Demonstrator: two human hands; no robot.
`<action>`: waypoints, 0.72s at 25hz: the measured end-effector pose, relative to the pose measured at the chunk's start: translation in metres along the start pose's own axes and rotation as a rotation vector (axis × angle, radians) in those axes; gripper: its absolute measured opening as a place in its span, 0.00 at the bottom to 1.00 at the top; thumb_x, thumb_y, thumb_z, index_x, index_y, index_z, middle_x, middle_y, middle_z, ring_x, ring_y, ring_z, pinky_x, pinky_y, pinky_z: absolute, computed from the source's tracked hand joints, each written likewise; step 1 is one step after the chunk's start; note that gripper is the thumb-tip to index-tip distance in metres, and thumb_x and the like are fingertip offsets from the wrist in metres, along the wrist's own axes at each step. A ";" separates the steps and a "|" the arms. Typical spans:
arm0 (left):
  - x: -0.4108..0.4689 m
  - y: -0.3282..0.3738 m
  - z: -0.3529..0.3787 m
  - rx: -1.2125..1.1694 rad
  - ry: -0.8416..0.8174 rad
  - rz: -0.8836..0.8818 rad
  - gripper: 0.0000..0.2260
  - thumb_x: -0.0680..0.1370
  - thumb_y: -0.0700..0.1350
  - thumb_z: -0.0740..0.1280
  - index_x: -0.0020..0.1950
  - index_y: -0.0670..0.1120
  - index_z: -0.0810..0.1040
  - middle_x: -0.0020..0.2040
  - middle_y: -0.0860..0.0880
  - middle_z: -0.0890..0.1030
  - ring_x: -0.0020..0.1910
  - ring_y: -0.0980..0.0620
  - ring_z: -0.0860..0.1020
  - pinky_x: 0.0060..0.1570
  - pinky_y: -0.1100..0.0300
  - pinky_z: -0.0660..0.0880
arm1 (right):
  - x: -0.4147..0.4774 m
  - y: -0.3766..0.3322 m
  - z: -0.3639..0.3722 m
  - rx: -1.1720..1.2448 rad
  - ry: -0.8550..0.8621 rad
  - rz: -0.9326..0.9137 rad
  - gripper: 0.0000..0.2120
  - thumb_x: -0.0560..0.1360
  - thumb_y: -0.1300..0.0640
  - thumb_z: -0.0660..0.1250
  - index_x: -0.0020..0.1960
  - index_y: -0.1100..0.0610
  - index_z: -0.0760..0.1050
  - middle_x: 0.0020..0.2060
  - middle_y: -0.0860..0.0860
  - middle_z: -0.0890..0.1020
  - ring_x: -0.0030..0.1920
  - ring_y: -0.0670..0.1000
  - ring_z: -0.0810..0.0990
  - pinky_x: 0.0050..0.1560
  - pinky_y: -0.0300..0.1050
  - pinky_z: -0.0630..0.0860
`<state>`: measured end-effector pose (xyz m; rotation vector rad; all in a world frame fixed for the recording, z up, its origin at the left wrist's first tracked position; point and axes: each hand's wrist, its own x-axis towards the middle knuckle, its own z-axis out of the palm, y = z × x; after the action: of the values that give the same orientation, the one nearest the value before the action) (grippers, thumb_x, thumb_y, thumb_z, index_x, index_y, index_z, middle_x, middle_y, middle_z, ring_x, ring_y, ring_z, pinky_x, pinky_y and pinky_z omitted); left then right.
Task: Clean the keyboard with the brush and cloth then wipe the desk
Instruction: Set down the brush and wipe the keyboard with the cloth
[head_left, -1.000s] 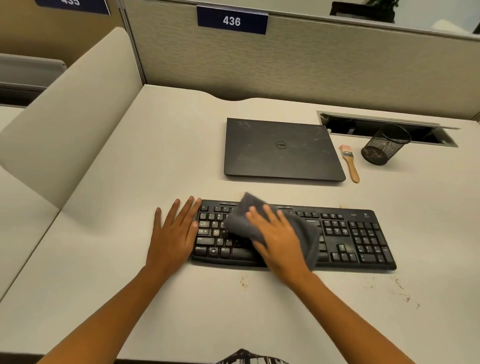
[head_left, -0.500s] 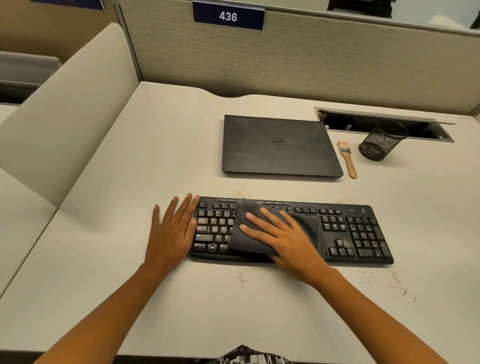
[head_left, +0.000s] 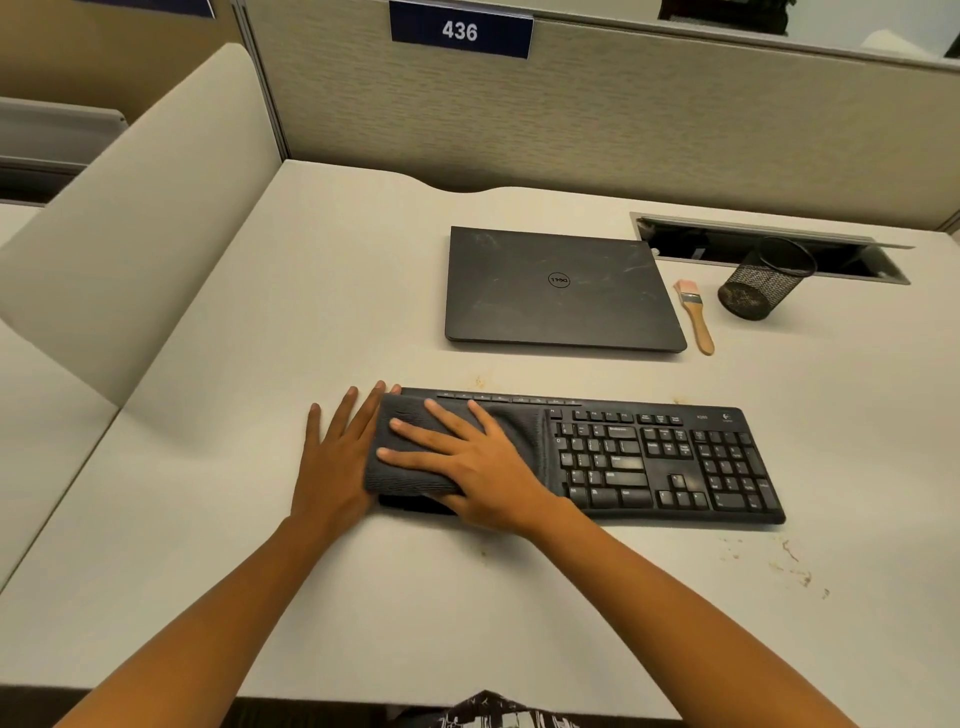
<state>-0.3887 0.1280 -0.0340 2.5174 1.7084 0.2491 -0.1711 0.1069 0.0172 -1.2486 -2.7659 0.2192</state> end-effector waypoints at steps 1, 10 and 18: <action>0.000 0.000 0.000 0.007 -0.004 0.006 0.33 0.78 0.63 0.51 0.81 0.52 0.50 0.80 0.51 0.53 0.78 0.44 0.53 0.72 0.36 0.52 | 0.001 0.002 0.000 -0.004 -0.003 -0.024 0.37 0.74 0.54 0.69 0.76 0.37 0.54 0.77 0.40 0.53 0.78 0.52 0.44 0.73 0.68 0.46; 0.002 0.008 -0.002 -0.101 0.064 -0.092 0.26 0.81 0.59 0.34 0.80 0.58 0.48 0.80 0.56 0.54 0.79 0.51 0.50 0.75 0.43 0.45 | -0.138 0.100 -0.030 0.013 0.005 0.106 0.40 0.68 0.66 0.61 0.74 0.37 0.60 0.76 0.38 0.57 0.78 0.48 0.48 0.75 0.62 0.49; 0.002 0.009 -0.001 -0.090 0.069 -0.093 0.26 0.82 0.59 0.35 0.80 0.58 0.48 0.79 0.56 0.55 0.79 0.51 0.51 0.75 0.43 0.46 | -0.174 0.110 -0.025 0.002 0.158 0.418 0.34 0.73 0.56 0.60 0.75 0.37 0.55 0.76 0.40 0.58 0.78 0.48 0.49 0.71 0.66 0.57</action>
<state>-0.3800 0.1271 -0.0314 2.3858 1.7911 0.4004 0.0288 0.0505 0.0178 -1.7496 -2.3476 0.1456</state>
